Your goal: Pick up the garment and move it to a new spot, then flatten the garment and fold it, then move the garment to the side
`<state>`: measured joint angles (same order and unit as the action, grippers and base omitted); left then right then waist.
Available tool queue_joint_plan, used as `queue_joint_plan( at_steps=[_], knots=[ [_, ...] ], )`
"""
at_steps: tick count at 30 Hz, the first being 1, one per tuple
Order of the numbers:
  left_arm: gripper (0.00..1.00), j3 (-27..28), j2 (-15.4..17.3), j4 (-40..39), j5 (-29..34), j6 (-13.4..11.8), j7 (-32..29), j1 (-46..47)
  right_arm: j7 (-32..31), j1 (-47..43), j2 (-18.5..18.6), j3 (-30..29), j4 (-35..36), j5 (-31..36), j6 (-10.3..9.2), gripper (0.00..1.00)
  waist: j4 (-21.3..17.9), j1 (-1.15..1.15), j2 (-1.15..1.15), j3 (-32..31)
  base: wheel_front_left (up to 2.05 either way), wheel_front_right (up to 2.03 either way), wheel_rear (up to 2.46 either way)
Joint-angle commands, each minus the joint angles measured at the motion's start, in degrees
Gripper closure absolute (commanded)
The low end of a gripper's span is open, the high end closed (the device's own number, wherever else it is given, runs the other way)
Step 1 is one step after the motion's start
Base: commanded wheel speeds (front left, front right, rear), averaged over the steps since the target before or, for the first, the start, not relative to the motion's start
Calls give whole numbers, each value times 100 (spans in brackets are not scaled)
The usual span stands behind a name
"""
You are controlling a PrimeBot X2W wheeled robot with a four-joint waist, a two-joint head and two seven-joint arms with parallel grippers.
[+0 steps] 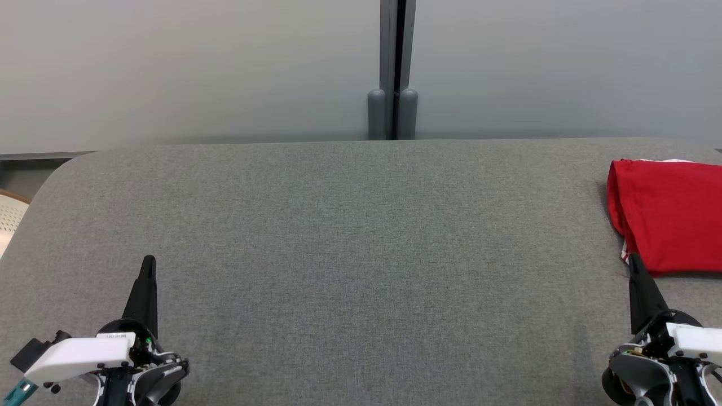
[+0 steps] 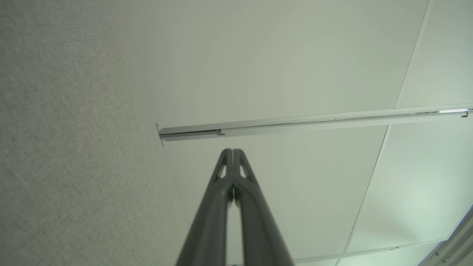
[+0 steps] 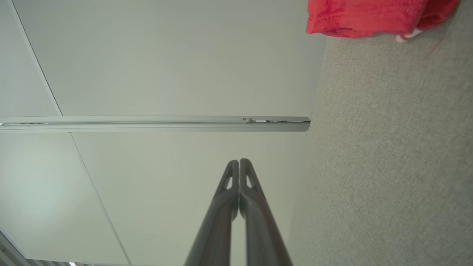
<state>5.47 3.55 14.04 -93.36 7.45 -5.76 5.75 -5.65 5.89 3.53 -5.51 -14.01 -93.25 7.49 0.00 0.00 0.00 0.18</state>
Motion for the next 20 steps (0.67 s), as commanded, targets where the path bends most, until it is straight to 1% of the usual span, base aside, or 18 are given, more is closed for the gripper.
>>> queue_joint_plan(
  at_steps=[1, 20],
  knots=[
    [100, 23, 20, 8, 17, 22, -2, 85, -40, 57, 11, -18, -6, 12, 0, 100, 0, 0, 0, 0, 0, 0, 0],
    [100, 59, -3, 10, 47, 23, -31, 89, -57, 62, -11, -46, -8, 45, 0, 100, 0, 0, 0, 0, 0, 0, 0]
  ],
)
